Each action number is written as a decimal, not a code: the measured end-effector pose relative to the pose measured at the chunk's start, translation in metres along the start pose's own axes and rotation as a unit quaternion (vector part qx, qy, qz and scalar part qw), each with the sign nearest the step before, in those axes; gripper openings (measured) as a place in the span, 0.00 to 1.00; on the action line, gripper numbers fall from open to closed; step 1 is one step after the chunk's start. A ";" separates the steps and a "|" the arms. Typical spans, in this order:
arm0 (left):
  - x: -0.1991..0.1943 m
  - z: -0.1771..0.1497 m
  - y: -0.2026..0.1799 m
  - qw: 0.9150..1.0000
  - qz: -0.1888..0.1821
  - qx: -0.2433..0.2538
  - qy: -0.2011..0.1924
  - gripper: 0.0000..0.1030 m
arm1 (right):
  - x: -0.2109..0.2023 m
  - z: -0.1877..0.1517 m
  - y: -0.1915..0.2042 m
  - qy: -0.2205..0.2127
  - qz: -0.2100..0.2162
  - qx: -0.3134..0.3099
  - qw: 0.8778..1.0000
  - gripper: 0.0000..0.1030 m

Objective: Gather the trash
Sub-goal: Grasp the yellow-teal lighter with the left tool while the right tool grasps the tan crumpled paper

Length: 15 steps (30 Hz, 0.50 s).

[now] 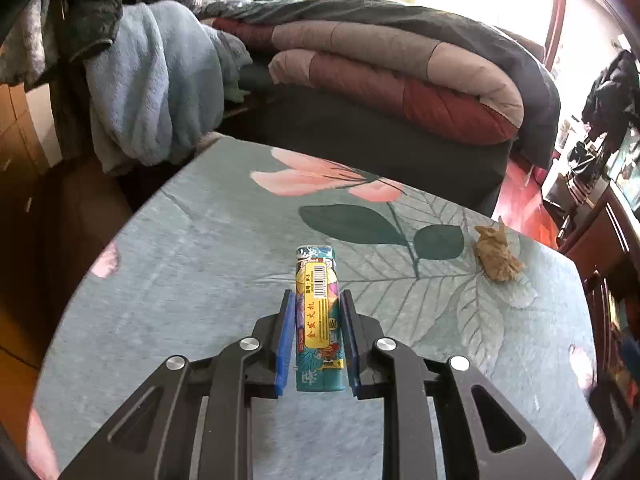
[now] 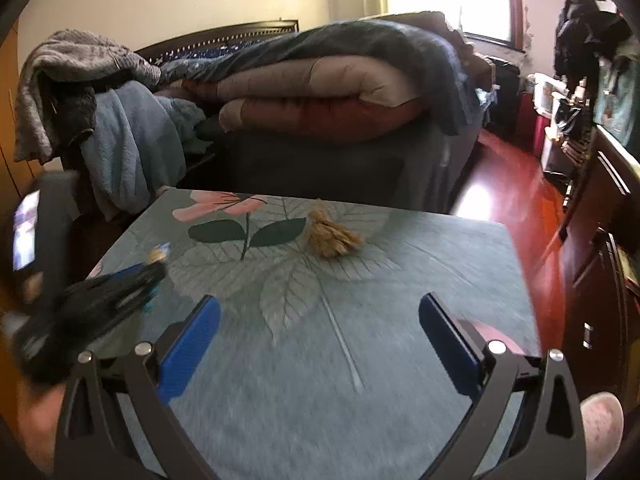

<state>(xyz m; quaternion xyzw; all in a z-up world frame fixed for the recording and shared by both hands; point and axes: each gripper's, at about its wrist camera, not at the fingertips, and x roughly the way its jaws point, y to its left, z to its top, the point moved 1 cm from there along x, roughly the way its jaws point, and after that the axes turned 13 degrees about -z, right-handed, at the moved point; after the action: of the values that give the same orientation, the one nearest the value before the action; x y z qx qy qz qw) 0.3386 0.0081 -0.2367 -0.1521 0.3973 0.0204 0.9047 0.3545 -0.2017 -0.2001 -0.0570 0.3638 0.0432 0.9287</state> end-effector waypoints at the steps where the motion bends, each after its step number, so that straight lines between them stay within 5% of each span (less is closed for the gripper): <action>1: -0.003 0.000 0.002 1.000 0.000 0.001 -0.003 0.22 | 0.010 0.005 0.005 0.003 -0.002 -0.002 1.000 0.97; 11: -0.004 0.000 0.018 1.000 -0.007 0.002 0.000 0.22 | 0.113 0.051 0.033 0.040 -0.018 -0.009 0.999 0.95; 15: -0.001 -0.002 0.025 1.000 -0.004 -0.004 0.004 0.22 | 0.135 0.056 0.039 0.054 -0.023 -0.017 0.998 0.84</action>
<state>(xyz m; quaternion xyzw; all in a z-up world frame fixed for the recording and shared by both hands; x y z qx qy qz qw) 0.3327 0.0318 -0.2435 -0.1573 0.4000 0.0175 0.9027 0.4860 -0.1499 -0.2547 -0.0837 0.4116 0.0252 0.9071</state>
